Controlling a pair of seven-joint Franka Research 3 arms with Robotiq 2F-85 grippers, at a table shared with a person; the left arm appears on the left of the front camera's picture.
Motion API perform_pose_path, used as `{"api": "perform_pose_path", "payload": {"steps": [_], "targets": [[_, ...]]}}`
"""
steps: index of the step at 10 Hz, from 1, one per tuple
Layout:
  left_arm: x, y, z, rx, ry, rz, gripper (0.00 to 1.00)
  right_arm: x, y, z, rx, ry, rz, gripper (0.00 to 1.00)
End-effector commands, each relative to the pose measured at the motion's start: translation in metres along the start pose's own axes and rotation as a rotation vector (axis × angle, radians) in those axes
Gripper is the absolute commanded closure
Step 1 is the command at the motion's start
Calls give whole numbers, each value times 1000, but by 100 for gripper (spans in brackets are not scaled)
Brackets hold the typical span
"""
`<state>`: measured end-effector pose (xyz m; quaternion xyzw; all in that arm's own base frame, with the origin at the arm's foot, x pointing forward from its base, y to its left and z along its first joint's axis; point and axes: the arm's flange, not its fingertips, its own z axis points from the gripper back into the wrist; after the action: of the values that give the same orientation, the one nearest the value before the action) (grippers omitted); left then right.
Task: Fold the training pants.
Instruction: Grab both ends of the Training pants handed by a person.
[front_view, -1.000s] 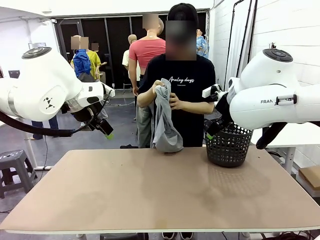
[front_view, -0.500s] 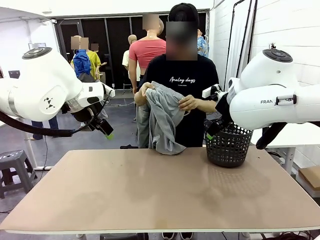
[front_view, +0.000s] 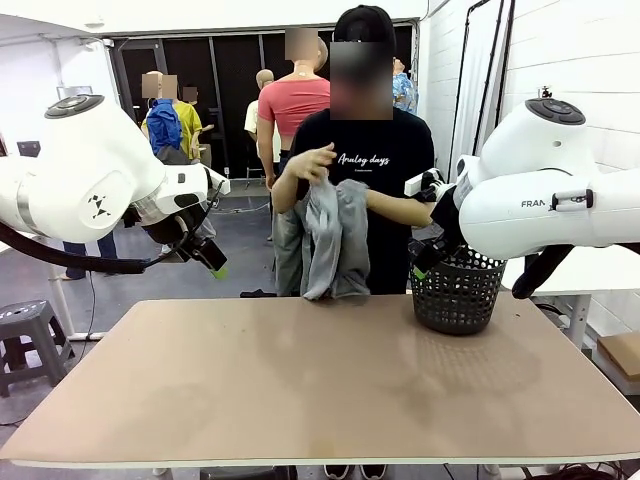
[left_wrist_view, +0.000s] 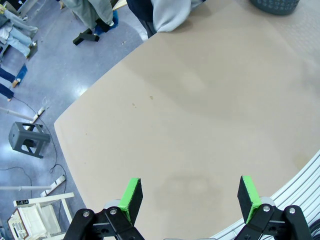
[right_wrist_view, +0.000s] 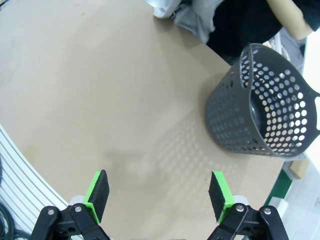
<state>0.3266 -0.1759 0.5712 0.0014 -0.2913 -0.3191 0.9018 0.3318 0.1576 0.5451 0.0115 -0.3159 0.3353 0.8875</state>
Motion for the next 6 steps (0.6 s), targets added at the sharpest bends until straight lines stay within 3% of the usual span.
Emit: {"api": "perform_pose_path", "payload": {"steps": [1,6], "targets": [[0,1,-2,-2,-11,-5,0,0,0,0,-4,-3,-6,0],[0,1,-2,-2,-11,-5,0,0,0,0,-4,-3,-6,0]]}}
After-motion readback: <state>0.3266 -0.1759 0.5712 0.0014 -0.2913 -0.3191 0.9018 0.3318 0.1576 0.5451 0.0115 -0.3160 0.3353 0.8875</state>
